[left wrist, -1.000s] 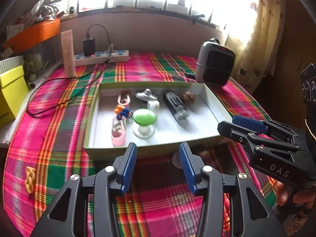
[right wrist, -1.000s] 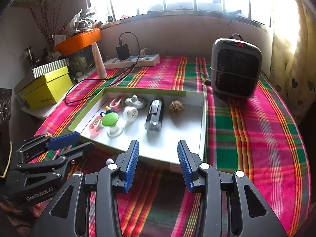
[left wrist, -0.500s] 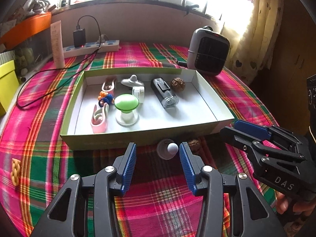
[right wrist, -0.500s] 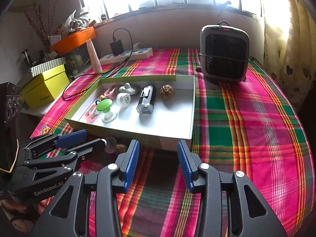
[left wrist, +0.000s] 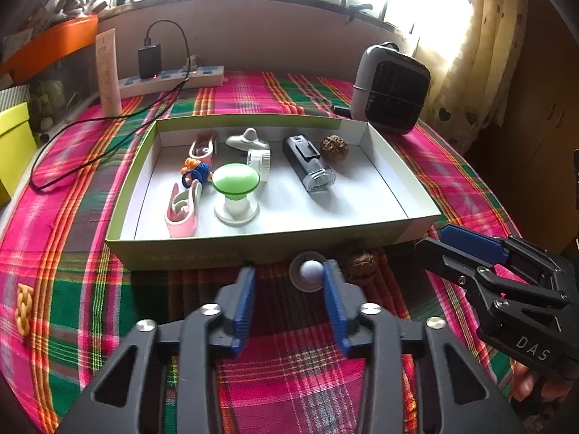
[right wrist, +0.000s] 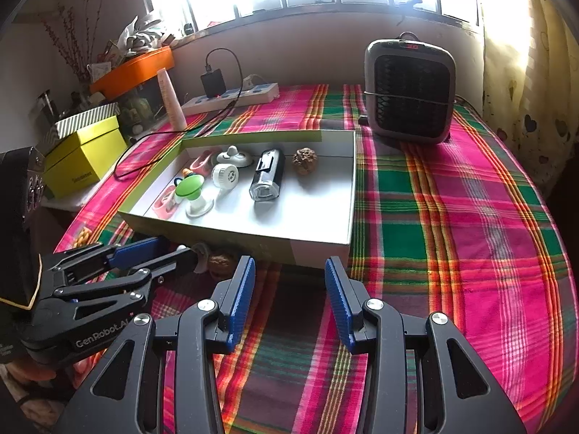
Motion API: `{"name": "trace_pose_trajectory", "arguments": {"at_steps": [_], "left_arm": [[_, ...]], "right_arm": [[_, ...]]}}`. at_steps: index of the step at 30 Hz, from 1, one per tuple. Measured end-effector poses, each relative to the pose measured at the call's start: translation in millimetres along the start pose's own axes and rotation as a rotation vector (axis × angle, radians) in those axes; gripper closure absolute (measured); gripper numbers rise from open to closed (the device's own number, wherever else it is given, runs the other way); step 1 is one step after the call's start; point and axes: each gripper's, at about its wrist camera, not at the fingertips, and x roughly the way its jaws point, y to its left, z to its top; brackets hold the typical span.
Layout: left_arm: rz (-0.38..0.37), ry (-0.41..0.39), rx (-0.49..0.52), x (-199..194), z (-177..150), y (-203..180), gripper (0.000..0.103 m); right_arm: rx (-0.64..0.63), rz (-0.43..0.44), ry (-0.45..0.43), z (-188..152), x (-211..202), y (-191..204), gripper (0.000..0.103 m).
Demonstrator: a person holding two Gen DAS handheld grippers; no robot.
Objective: Organize objects
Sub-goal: 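Grasp the small white knob toy with the left gripper, then grasp the second brown walnut with the right gripper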
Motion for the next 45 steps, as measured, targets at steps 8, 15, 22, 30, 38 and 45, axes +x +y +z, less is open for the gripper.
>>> {"name": "trace_pose_trajectory", "arguments": {"at_steps": [8,15,22,30,38,45], "left_arm": [[-0.020,-0.008,0.004,-2,-1,-2,0.087],[-0.039,-0.007,0.001,-2,-1,-2,0.092],[-0.037,-0.008,0.003,-7,-3,-1,0.092],[-0.013,-0.013,0.019,-17,-6,5,0.092],[0.013,0.001,0.005,-19,-13,16,0.092],[0.014,-0.003,-0.006,-18,-12,18,0.092]], "right_arm": [[-0.004,0.004,0.009,-1,1,3,0.061],[-0.005,0.003,0.013,-3,1,6,0.061],[-0.016,0.013,0.016,-4,2,11,0.061],[-0.033,0.042,0.015,-5,4,19,0.061],[-0.063,0.071,0.029,-5,12,30,0.061],[-0.089,0.069,0.056,-6,23,38,0.061]]}}
